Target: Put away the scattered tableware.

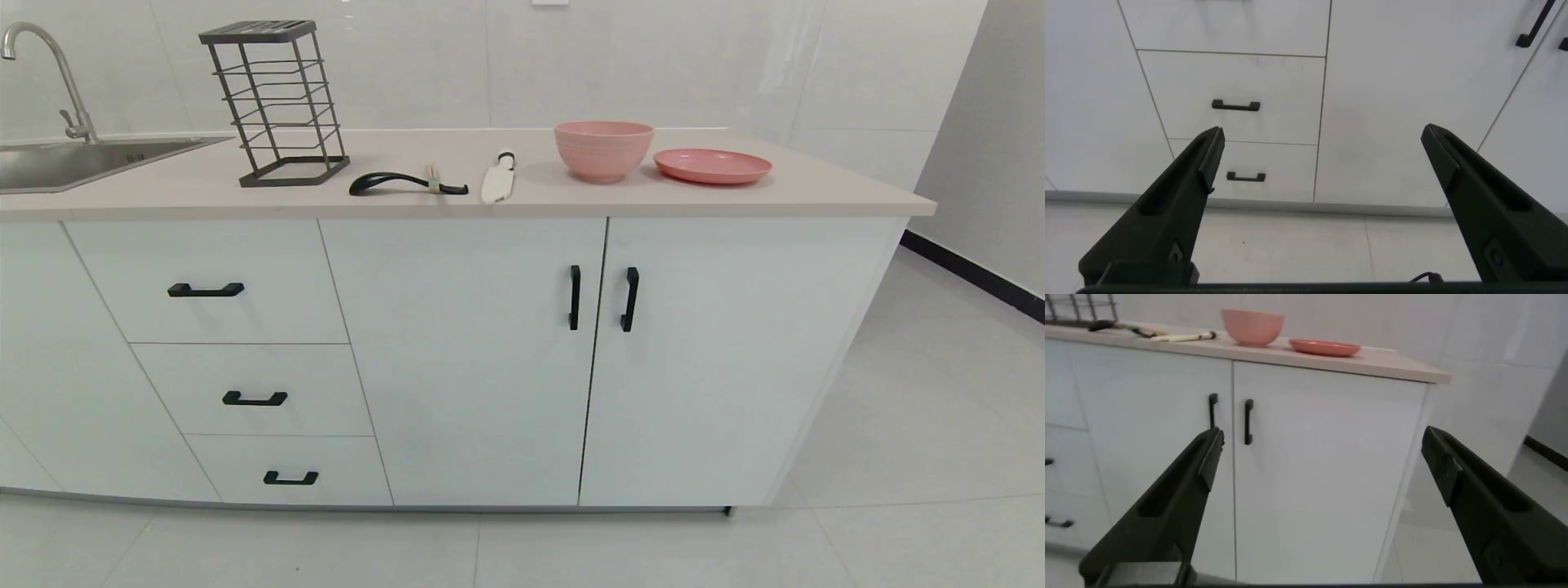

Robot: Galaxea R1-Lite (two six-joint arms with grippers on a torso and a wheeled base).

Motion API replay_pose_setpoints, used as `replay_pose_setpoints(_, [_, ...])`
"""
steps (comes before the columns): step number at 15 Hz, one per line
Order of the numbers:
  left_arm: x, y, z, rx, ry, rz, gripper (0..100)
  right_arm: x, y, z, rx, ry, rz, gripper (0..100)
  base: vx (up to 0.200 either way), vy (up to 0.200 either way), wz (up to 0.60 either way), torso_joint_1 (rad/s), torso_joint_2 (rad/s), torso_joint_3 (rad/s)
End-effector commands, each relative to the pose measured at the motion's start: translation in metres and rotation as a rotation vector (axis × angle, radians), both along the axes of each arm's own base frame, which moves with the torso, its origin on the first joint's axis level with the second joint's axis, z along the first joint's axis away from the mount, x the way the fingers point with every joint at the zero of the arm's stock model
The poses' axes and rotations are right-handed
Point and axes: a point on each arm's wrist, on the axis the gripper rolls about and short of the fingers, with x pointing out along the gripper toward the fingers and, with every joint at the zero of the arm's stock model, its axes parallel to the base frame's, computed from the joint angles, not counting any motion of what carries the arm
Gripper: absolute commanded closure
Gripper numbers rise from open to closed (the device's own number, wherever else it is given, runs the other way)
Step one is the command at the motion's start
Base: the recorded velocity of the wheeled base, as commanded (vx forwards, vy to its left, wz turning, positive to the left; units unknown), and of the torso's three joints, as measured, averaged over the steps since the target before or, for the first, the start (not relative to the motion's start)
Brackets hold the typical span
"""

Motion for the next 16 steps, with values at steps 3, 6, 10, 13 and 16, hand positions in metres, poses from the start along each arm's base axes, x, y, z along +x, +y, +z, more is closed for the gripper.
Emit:
replay_pose_setpoints(3, [0.000,0.000,0.000,0.007,0.000,0.001,0,0.163,0.020,0.044,-0.156,0.363,0.292,0,0.000,0.000,0.00,0.000,0.00,0.000])
replay_pose_setpoints(6, [0.000,0.000,0.000,0.012,0.001,-0.004,0,0.255,0.065,-0.003,-0.201,0.482,0.431,0,0.000,0.000,0.00,0.000,0.00,0.000])
replay_pose_setpoints(10, [0.000,0.000,0.000,0.029,0.003,-0.010,0,0.299,0.097,-0.047,-0.204,0.577,0.502,0,0.000,0.000,0.00,0.000,0.00,0.000])
replay_pose_setpoints(13, [0.000,0.000,0.000,0.029,0.003,-0.010,0,0.340,0.110,-0.079,-0.185,0.536,0.535,0,0.000,0.000,0.00,0.000,0.00,0.000])
replay_pose_setpoints(16, [0.000,0.000,0.000,0.029,0.006,-0.010,0,0.349,0.116,-0.085,-0.137,0.474,0.570,0,0.000,0.000,0.00,0.000,0.00,0.000])
